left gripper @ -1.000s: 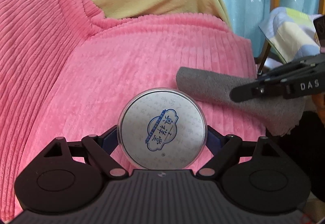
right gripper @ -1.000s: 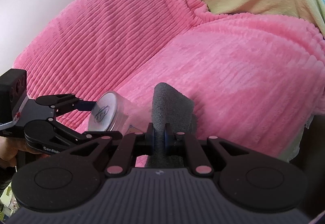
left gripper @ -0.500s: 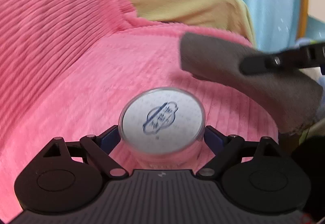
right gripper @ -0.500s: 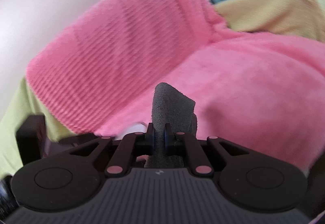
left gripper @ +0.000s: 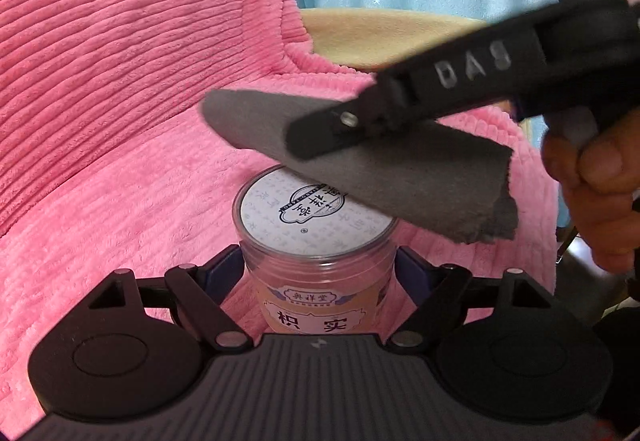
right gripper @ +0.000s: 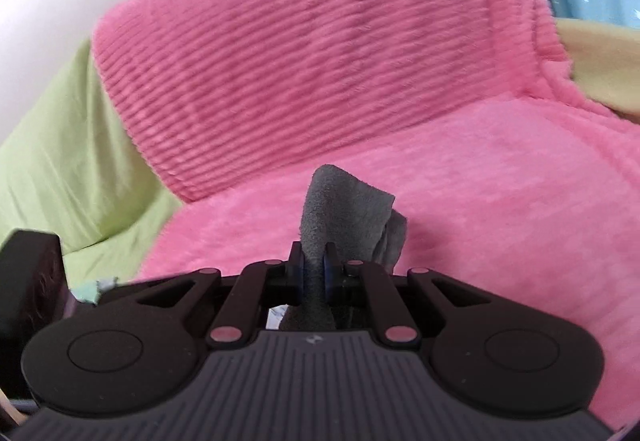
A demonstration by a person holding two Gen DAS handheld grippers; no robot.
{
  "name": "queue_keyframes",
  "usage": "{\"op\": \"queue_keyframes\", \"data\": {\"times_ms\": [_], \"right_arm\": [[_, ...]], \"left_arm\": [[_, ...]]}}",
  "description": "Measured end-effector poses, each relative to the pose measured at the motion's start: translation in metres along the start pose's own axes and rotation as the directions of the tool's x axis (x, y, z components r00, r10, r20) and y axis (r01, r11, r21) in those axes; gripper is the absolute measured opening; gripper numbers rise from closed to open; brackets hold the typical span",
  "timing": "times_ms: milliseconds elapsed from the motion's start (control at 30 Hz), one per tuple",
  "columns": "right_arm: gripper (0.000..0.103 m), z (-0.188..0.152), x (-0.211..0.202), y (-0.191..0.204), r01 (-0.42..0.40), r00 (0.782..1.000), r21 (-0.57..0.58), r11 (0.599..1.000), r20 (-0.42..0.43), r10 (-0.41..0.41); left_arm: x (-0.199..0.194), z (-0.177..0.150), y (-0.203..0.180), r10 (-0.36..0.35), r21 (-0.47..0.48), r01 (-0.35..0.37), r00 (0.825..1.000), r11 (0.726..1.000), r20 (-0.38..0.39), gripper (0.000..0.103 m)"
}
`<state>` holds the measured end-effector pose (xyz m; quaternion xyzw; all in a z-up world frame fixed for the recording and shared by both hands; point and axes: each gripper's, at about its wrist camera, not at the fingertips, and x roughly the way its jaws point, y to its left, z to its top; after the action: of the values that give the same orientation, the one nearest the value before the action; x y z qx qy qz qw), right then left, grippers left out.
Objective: Clean container
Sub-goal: 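Wipe the grey cloth across the white lid with the right gripper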
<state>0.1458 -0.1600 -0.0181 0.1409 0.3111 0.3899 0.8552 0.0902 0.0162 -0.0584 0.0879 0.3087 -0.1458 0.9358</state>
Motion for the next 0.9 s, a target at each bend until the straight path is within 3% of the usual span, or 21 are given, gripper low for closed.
{"op": "queue_keyframes", "data": {"times_ms": [200, 533, 733, 900], "right_arm": [[0.007, -0.005, 0.006, 0.022, -0.119, 0.991, -0.051, 0.992, -0.070, 0.115], [0.006, 0.020, 0.046, 0.015, -0.088, 0.995, -0.083, 0.993, -0.049, 0.084], [0.007, 0.009, 0.020, 0.001, -0.053, 0.998, -0.055, 0.997, -0.044, 0.050], [0.007, -0.001, 0.013, 0.018, -0.120, 0.990, -0.060, 0.991, -0.084, 0.115]], "left_arm": [[0.001, -0.005, -0.001, -0.002, -0.002, 0.003, 1.000, 1.000, 0.018, 0.082], [0.003, -0.007, 0.002, -0.007, -0.042, 0.008, 1.000, 0.999, 0.011, 0.080], [0.003, -0.008, -0.002, -0.008, -0.016, 0.008, 1.000, 1.000, 0.010, 0.081], [0.004, -0.008, -0.002, 0.001, -0.014, -0.001, 1.000, 1.000, 0.009, 0.081]]}}
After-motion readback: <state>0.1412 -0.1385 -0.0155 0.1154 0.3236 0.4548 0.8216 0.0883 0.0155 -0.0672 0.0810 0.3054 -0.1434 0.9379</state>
